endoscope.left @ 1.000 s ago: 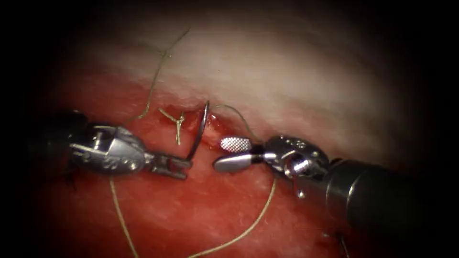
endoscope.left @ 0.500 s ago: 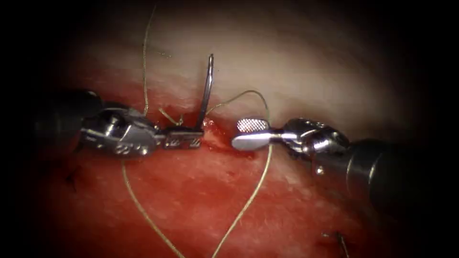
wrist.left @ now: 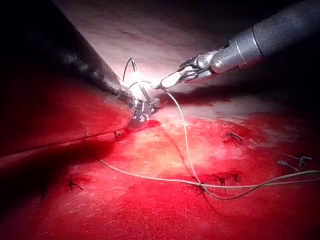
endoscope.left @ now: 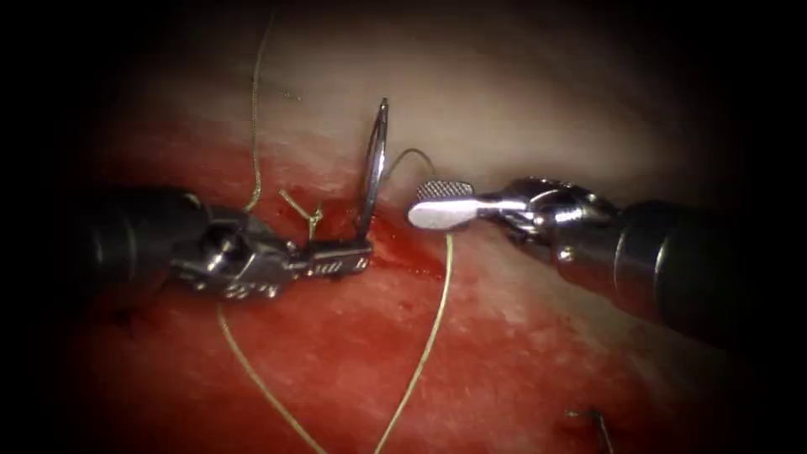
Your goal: Wound Closure
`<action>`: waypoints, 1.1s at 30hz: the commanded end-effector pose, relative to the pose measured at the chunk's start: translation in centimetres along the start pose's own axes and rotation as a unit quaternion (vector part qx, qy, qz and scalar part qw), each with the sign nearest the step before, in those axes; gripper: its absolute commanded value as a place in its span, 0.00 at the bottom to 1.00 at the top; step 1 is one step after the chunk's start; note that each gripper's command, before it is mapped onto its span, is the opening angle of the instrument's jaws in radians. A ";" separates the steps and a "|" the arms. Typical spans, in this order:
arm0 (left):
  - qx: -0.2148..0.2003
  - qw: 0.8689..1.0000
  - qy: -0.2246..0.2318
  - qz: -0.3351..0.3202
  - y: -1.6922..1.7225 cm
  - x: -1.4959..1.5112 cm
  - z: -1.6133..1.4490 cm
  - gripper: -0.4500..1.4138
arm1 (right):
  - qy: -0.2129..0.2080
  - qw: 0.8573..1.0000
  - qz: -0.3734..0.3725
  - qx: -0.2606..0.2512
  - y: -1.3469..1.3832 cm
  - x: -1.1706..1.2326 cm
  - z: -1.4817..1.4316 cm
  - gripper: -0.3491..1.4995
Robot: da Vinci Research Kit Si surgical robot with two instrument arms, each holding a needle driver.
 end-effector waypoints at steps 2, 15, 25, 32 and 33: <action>0.001 1.000 -0.001 0.008 0.03 -0.02 0.08 0.00 | -0.004 1.000 0.008 0.009 0.03 -0.02 0.18 0.68; 0.001 1.000 -0.003 0.012 0.07 -0.02 0.12 0.00 | 0.001 1.000 0.023 0.017 0.04 -0.01 0.46 0.69; 0.001 1.000 -0.003 0.012 0.07 -0.01 0.11 0.00 | -0.010 0.998 0.052 0.020 0.07 -0.16 0.60 0.00; -0.005 1.000 0.005 0.016 0.08 0.01 0.12 0.00 | -0.014 0.998 0.053 0.016 0.13 -0.15 0.60 0.00; -0.009 1.000 0.009 0.011 0.08 0.01 0.12 0.15 | -0.013 0.999 0.050 0.017 0.13 -0.15 0.60 0.00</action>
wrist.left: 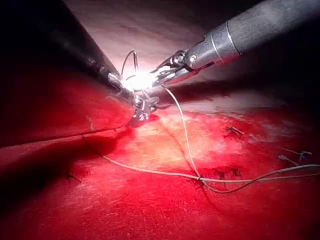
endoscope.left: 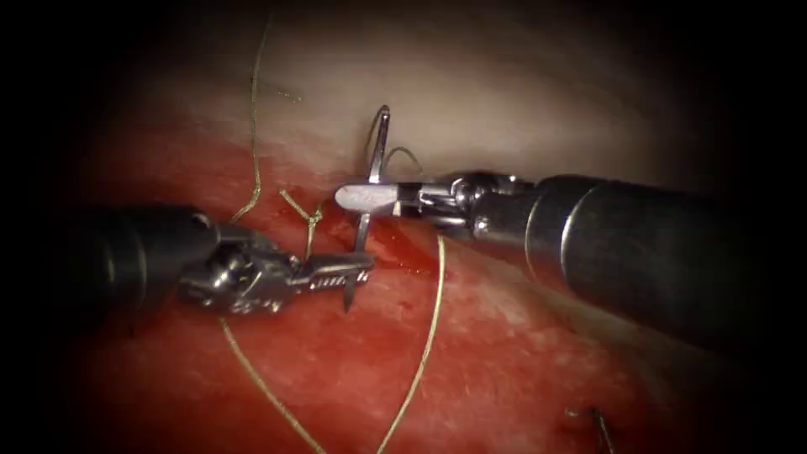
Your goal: Wound Closure
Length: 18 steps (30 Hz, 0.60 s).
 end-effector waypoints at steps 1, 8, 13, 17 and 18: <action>-0.013 1.000 0.007 -0.025 0.03 -0.01 0.09 0.32 | 0.002 1.000 -0.006 0.003 0.04 0.04 0.09 0.00; -0.128 0.927 0.081 -0.344 0.02 -0.01 0.01 0.80 | 0.010 0.998 -0.065 0.015 0.04 0.04 0.08 0.00; -0.155 0.893 0.107 -0.408 0.01 -0.06 -0.13 0.73 | 0.022 0.985 -0.171 0.031 0.08 0.09 0.06 0.00; -0.170 0.877 0.092 -0.439 0.06 -0.27 -0.21 0.03 | 0.049 0.968 -0.239 0.052 0.10 0.17 0.04 0.00; -0.174 0.872 0.084 -0.450 0.08 -0.33 -0.21 0.00 | 0.053 0.965 -0.250 0.054 0.10 0.19 0.04 0.00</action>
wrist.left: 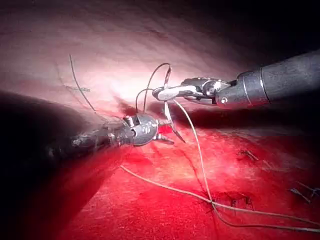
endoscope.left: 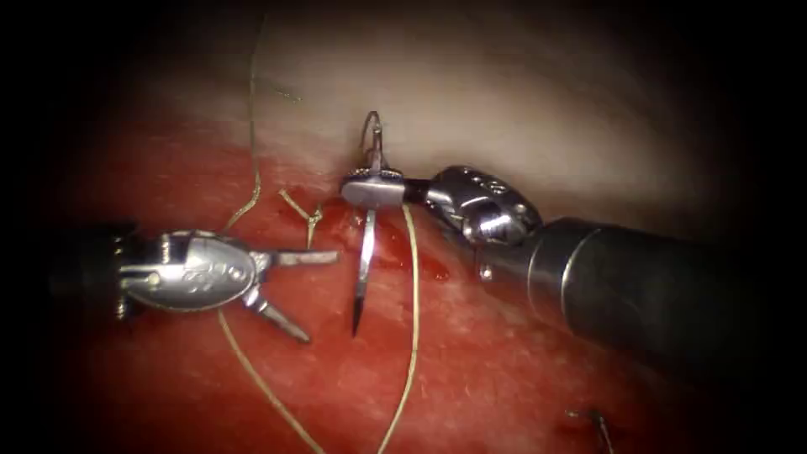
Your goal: Wound Closure
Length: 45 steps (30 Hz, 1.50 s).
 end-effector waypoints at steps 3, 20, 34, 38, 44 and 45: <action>-0.001 0.998 -0.007 -0.066 -0.15 -0.24 0.08 0.00 | 0.019 0.998 -0.055 0.007 0.08 0.04 0.06 0.00; -0.020 0.985 -0.152 -0.082 -0.57 -0.87 0.58 0.00 | 0.037 0.973 -0.229 -0.003 0.24 0.04 -0.08 0.00; -0.025 0.973 -0.217 -0.081 -0.84 -1.06 1.02 0.00 | 0.056 0.956 -0.288 -0.007 0.29 0.09 -0.15 0.00; -0.033 0.968 -0.235 -0.076 -0.90 -1.25 1.12 0.00 | 0.057 0.952 -0.302 -0.009 0.30 0.10 -0.15 0.00; -0.053 0.962 -0.254 -0.083 -0.90 -1.45 1.17 0.00 | 0.057 0.950 -0.308 -0.010 0.33 0.11 -0.15 0.00; -0.058 0.961 -0.258 -0.085 -0.90 -1.48 1.18 0.00 | 0.058 0.950 -0.308 -0.010 0.33 0.11 -0.15 0.00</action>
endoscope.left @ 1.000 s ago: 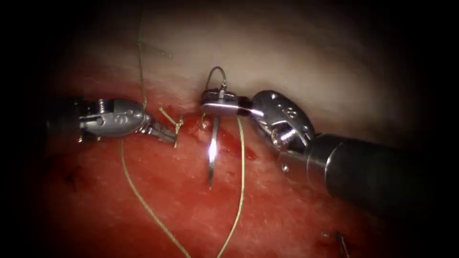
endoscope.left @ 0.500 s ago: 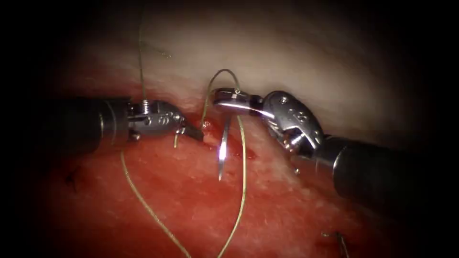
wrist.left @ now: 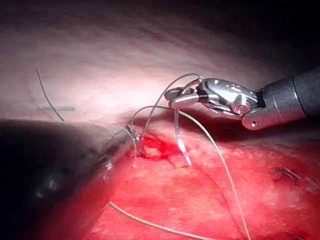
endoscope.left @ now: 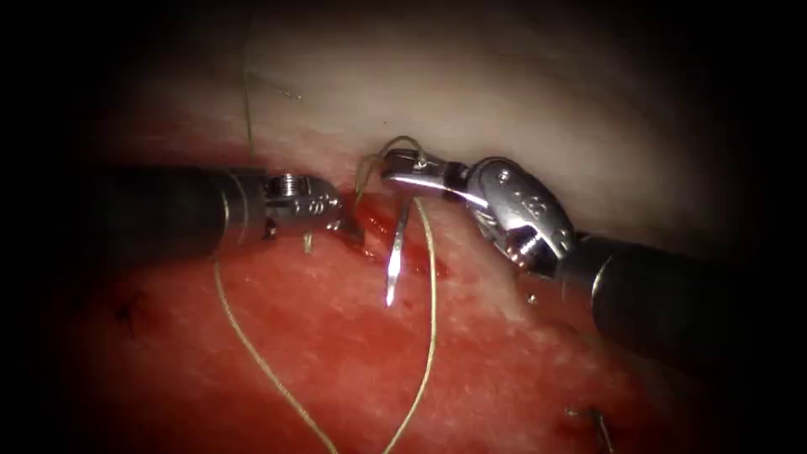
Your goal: Wound Closure
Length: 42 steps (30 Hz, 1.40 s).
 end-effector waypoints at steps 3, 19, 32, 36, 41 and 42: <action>-0.008 1.000 -0.008 -0.002 -0.06 -0.02 0.10 0.00 | 0.002 1.000 -0.003 0.001 0.02 -0.06 0.08 0.00; -0.129 0.982 -0.140 -0.002 -0.18 -0.03 0.34 0.00 | 0.020 0.998 -0.057 -0.008 0.00 -0.14 0.14 0.00; -0.148 0.978 -0.146 -0.001 -0.10 -0.14 0.25 0.00 | 0.023 0.992 -0.121 -0.017 0.11 -0.36 0.46 0.00; -0.153 0.977 -0.146 0.001 -0.04 -0.15 0.15 0.00 | 0.023 0.990 -0.137 -0.017 0.14 -0.46 0.51 0.00; -0.150 0.979 -0.135 0.002 -0.02 -0.11 0.05 0.00 | 0.024 0.988 -0.150 -0.017 0.14 -0.65 0.52 0.00; -0.147 0.980 -0.131 0.003 -0.02 -0.10 0.02 0.00 | 0.024 0.988 -0.152 -0.016 0.14 -0.70 0.52 0.00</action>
